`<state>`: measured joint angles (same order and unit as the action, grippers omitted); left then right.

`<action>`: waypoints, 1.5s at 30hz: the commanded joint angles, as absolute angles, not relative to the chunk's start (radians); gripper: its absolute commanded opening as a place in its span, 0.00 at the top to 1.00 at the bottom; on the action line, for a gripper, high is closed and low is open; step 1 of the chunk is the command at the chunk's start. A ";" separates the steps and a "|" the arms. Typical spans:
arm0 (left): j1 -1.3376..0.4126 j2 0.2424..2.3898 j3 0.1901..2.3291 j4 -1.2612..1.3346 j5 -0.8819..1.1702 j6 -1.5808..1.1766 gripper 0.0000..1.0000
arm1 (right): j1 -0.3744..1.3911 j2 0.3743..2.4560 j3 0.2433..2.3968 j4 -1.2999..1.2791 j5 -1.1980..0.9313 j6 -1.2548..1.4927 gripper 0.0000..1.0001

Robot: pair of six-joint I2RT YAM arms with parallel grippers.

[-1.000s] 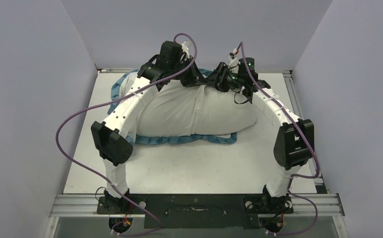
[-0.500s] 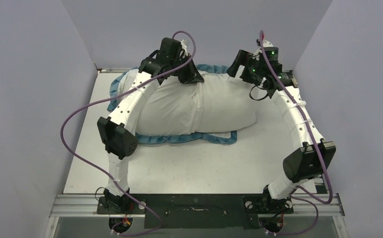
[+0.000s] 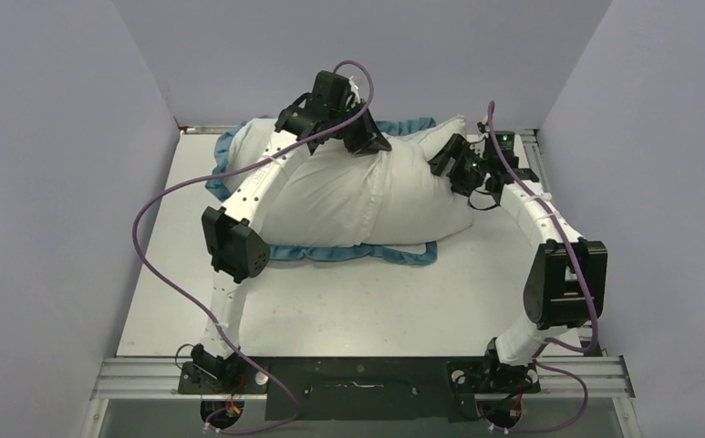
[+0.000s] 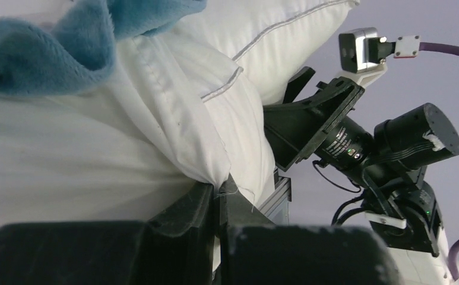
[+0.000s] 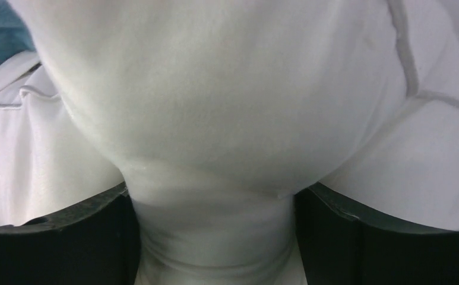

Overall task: Put the pillow into the pillowcase
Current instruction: Stuff the pillow into the pillowcase.

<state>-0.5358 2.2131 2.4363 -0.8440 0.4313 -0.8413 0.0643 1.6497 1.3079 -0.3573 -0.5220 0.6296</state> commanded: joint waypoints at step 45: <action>-0.553 1.557 1.447 -0.477 0.069 -0.575 0.06 | 0.038 1.705 1.384 -0.415 -0.530 0.752 0.10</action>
